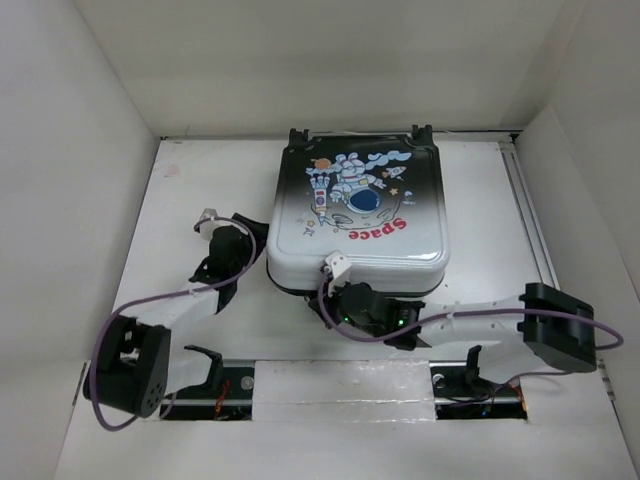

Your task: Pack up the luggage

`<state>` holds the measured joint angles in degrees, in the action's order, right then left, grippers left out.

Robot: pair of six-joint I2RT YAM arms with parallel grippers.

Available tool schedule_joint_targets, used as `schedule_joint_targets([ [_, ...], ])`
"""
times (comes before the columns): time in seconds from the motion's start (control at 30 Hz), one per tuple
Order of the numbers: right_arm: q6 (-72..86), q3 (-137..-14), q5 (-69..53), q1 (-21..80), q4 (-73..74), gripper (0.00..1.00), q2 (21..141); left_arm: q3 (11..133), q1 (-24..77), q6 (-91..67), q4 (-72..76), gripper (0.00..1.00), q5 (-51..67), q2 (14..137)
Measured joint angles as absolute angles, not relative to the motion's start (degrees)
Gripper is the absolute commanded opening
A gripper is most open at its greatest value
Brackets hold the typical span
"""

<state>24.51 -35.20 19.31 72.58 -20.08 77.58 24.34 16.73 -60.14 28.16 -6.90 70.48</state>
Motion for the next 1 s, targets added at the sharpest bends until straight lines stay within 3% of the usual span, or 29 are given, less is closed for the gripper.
schedule_joint_targets([
  [0.33,19.94,-43.44,12.49,73.52,-20.18,0.00,86.78,18.52,19.03,-60.51,21.10,0.65,0.71,47.42],
  [0.5,18.74,-44.12,11.55,73.47,-19.99,0.00,87.46,19.49,19.00,-59.55,16.69,0.65,1.69,44.23],
  [0.67,19.59,-44.27,5.10,74.11,-17.23,0.77,84.07,20.47,19.81,-56.88,13.76,0.66,0.60,41.71],
  [0.77,19.59,-45.28,1.58,77.54,-10.87,0.80,76.31,21.28,20.27,-55.48,13.13,0.66,-0.47,42.22],
  [0.8,19.27,-45.67,1.76,77.95,-9.28,0.75,74.26,21.58,20.29,-55.07,13.08,0.66,-0.73,42.63],
  [0.83,19.00,-46.28,2.81,78.22,-6.39,0.65,71.00,21.80,20.43,-54.63,13.21,0.66,-1.13,43.09],
  [0.87,18.63,-46.89,4.29,77.93,-3.44,0.38,67.26,21.93,20.56,-54.26,13.52,0.66,-1.58,43.59],
  [0.93,17.47,-48.71,7.40,74.96,1.72,0.08,59.92,22.00,20.64,-53.65,13.91,0.66,-2.04,44.21],
  [0.97,16.80,-50.02,8.78,71.33,3.86,0.00,56.84,22.00,20.67,-53.41,14.09,0.66,-2.20,44.36],
  [1.0,16.03,-51.31,10.17,66.96,5.17,0.00,54.65,22.00,20.69,-53.32,14.28,0.66,-2.28,44.45],
])
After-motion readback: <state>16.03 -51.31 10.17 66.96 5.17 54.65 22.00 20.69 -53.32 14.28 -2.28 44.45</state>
